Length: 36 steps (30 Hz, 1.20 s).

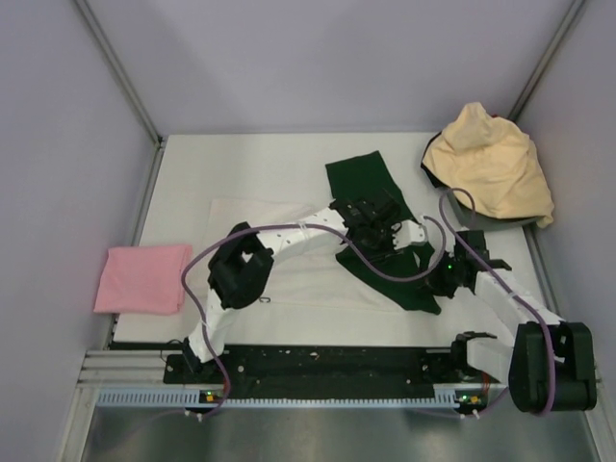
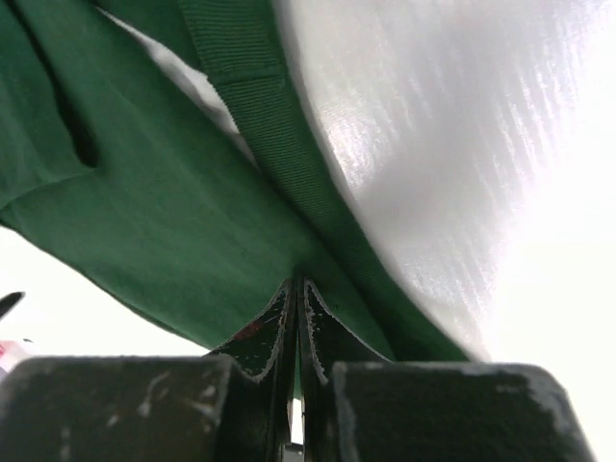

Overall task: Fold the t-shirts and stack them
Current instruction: Fold the flattened tshirt in 1/3 of the way

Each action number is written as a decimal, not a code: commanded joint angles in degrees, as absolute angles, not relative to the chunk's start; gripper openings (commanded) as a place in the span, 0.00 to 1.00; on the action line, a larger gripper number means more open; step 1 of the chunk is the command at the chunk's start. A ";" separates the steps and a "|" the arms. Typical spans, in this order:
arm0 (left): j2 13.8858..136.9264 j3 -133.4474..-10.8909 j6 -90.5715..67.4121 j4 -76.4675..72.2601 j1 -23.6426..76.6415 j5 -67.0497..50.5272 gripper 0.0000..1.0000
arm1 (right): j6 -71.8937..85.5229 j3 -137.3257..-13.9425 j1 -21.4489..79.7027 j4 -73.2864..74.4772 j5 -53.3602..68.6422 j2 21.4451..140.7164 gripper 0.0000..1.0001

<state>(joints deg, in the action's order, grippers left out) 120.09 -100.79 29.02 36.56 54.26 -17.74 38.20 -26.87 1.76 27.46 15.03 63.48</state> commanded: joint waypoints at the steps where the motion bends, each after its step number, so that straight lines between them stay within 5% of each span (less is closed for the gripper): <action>1: 124.00 -103.53 26.19 32.08 55.55 -15.91 0.36 | 38.85 -26.02 0.26 24.08 14.15 62.67 0.00; 8: 129.02 -106.96 24.87 31.03 55.90 -12.22 0.33 | 37.97 -23.91 -1.23 21.89 15.38 65.21 0.00; 13: 130.17 -106.96 24.78 30.41 55.99 -10.63 0.18 | 37.79 -23.12 -1.32 21.36 15.73 64.60 0.00; 16: 129.99 -107.05 25.14 30.67 56.42 -10.90 0.00 | 37.71 -22.85 -1.32 21.36 15.47 64.16 0.00; 32: 125.95 -106.08 24.59 29.52 55.02 -8.49 0.00 | 36.83 -21.88 -1.49 20.39 14.77 66.01 0.00; 33: 125.95 -106.35 27.22 31.01 55.19 -12.79 0.06 | 36.83 -21.80 -1.49 20.48 14.77 65.92 0.00; 35: 126.04 -105.65 29.00 32.08 55.81 -18.44 0.48 | 36.91 -21.88 -1.49 20.57 14.85 65.92 0.00; 36: 126.30 -105.30 29.53 32.08 56.07 -19.07 0.54 | 36.91 -21.97 -1.67 20.48 15.03 65.83 0.00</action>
